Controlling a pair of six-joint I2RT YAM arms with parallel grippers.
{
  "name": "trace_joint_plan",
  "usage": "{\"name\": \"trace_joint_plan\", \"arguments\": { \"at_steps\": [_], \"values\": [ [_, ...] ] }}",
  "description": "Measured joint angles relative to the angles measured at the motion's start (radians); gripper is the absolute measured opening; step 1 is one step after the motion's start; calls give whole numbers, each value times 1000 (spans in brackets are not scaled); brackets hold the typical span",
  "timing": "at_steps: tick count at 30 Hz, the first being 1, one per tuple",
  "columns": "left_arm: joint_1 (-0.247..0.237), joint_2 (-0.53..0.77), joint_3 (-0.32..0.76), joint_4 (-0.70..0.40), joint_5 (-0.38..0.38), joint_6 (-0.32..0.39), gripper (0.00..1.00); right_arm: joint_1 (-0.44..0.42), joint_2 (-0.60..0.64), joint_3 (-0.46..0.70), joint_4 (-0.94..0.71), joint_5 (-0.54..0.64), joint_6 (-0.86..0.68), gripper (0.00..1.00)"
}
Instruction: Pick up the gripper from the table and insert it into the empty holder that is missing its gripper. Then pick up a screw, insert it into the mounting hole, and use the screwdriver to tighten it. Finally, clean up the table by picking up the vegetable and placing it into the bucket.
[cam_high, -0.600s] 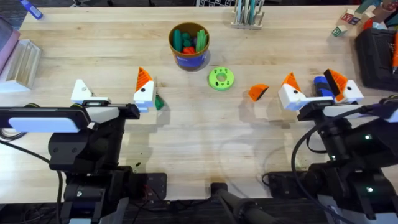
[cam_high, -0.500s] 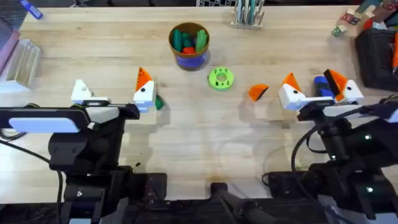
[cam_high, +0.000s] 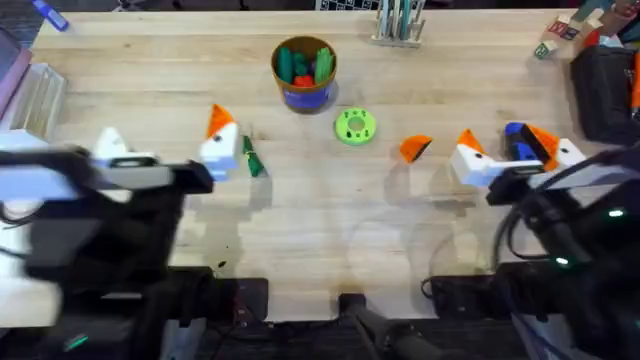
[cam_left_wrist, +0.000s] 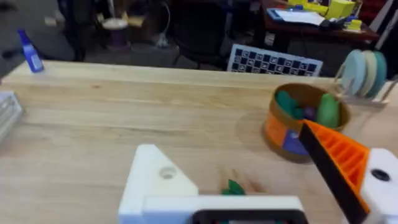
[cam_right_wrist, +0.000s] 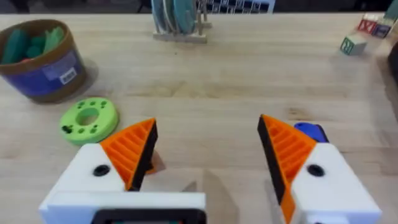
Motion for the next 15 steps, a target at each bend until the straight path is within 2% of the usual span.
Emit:
{"name": "trace_joint_plan", "arguments": {
  "at_steps": [4, 6, 8, 11, 15],
  "values": [
    [0, 156, 293, -297, -5, -125, 986, 0, 83, 235, -226, -23, 9, 992],
    [0, 266, 426, -463, -6, -170, 986, 0, 138, 359, -317, -29, 10, 991],
    [0, 383, 515, -578, -6, -198, 985, 0, 198, 456, -365, -33, 12, 991],
    [0, 566, 572, -642, 17, -224, 986, 0, 276, 536, -381, -37, 12, 991],
    [0, 798, 575, -604, 121, -248, 986, 0, 338, 552, -401, -43, 12, 991]
  ]
}}
